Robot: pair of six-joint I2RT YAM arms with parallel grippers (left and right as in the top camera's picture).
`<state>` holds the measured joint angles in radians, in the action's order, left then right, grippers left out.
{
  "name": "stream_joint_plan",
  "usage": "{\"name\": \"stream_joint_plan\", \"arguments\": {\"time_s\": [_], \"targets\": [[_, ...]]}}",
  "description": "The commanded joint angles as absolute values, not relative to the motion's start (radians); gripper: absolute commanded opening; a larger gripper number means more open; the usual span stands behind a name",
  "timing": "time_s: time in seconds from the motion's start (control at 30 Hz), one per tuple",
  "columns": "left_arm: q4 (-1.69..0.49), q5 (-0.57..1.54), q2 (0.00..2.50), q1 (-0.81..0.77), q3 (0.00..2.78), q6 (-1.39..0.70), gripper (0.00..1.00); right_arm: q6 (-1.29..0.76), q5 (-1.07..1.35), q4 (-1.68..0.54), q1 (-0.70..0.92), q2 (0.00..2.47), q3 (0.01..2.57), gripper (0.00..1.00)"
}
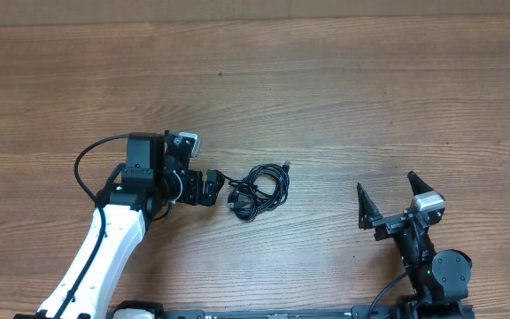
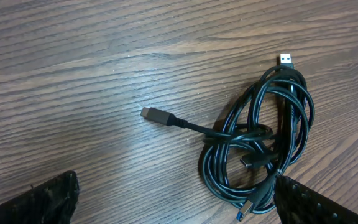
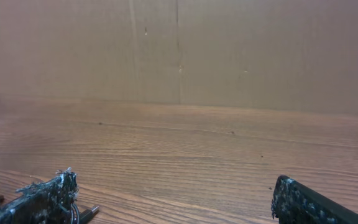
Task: Untangle cables
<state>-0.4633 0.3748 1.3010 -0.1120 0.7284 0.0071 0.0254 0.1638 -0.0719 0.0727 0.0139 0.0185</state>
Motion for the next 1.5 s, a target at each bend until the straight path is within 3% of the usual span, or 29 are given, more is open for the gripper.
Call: {"name": "stream_joint_plan", "arguments": {"time_s": [0.0, 1.13, 1.47], "targets": [[-0.459, 0.385, 1.308, -0.119, 0.756, 0.027, 1.0, 0.019, 0.15, -0.07, 0.078, 0.003, 0.008, 1.0], [-0.45, 0.386, 1.418, -0.12, 0.765, 0.031, 1.0, 0.019, 0.15, -0.07, 0.078, 0.003, 0.008, 1.0], [-0.566, 0.362, 1.418, -0.157, 0.898, 0.086, 1.0, 0.019, 0.15, -0.07, 0.078, 0.003, 0.008, 1.0]]}}
